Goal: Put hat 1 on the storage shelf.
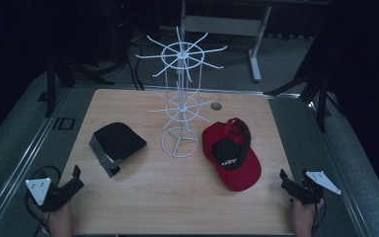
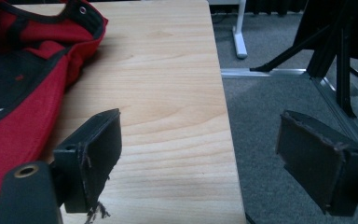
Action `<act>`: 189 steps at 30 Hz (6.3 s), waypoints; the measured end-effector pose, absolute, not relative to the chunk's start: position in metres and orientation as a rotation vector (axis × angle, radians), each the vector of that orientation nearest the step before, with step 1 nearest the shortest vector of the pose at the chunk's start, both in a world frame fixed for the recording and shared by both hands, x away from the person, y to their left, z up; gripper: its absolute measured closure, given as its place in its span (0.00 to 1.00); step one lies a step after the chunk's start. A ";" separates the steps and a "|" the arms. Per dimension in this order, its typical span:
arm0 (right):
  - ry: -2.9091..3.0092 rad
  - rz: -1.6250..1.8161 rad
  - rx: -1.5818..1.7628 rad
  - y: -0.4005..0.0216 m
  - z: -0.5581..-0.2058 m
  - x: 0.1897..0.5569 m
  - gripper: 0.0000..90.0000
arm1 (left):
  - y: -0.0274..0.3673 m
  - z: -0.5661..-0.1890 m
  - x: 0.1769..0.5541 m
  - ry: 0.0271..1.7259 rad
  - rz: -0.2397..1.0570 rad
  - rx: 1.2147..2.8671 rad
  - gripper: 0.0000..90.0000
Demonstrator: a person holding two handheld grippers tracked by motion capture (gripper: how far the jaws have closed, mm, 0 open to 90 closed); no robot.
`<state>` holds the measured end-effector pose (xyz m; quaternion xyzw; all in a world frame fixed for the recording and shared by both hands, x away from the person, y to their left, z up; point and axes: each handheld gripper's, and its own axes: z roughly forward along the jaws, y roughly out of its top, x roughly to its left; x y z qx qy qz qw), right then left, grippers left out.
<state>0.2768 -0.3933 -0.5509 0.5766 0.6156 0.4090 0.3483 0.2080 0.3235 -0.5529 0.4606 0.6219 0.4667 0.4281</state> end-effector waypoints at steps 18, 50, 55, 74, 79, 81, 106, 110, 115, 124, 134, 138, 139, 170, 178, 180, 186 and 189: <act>1.736 1.080 1.508 -0.376 -0.482 0.292 0.16 | 0.289 -0.538 0.210 1.482 1.023 1.188 0.01; 2.128 0.998 1.505 -0.306 -0.490 0.445 0.43 | 0.265 -0.538 0.215 1.373 0.902 1.323 0.01; 2.181 0.920 1.566 -0.297 -0.514 0.461 0.43 | 0.263 -0.539 0.217 1.367 0.892 1.340 0.01; 2.284 0.784 1.474 -0.270 -0.538 0.462 0.63 | 0.261 -0.541 0.219 1.355 0.886 1.368 0.01; 2.312 0.754 1.387 -0.264 -0.538 0.458 0.87 | 0.261 -0.541 0.219 1.356 0.882 1.376 0.01; 2.314 0.721 1.343 -0.259 -0.537 0.455 0.91 | 0.261 -0.541 0.219 1.357 0.884 1.377 0.01; 2.072 1.088 1.272 -0.286 -0.444 0.411 0.94 | 0.248 -0.531 0.221 1.334 0.890 1.413 0.01; 2.022 1.130 1.242 -0.290 -0.425 0.402 0.94 | 0.236 -0.526 0.223 1.307 0.873 1.464 0.01; 1.976 1.178 1.204 -0.295 -0.402 0.386 0.94 | 0.214 -0.518 0.223 1.251 0.808 1.542 0.01; 1.944 1.192 1.171 -0.301 -0.389 0.363 0.94 | 0.169 -0.498 0.226 1.182 0.647 1.597 0.01; 1.896 1.249 1.131 -0.304 -0.379 0.331 0.94 | 0.119 -0.479 0.230 1.057 0.601 1.662 0.01; 1.904 1.264 1.130 -0.304 -0.381 0.324 0.94 | 0.082 -0.474 0.232 0.974 0.546 1.716 0.01; 1.906 1.266 1.128 -0.303 -0.381 0.323 0.94 | 0.074 -0.473 0.233 0.956 0.530 1.726 0.01; 1.875 1.349 1.093 -0.310 -0.368 0.294 0.94 | -0.079 -0.439 0.311 0.770 0.707 1.886 0.03; 1.885 1.366 1.069 -0.308 -0.366 0.287 0.94 | -0.083 -0.439 0.325 0.792 0.687 1.912 0.21; 1.896 1.369 1.072 -0.309 -0.367 0.286 0.94 | -0.080 -0.436 0.329 0.791 0.682 1.916 0.27; 1.929 1.361 1.079 -0.305 -0.376 0.283 0.93 | -0.080 -0.431 0.332 0.777 0.706 1.920 0.76; 1.945 1.366 1.086 -0.301 -0.382 0.283 0.93 | -0.081 -0.431 0.332 0.775 0.720 1.919 0.93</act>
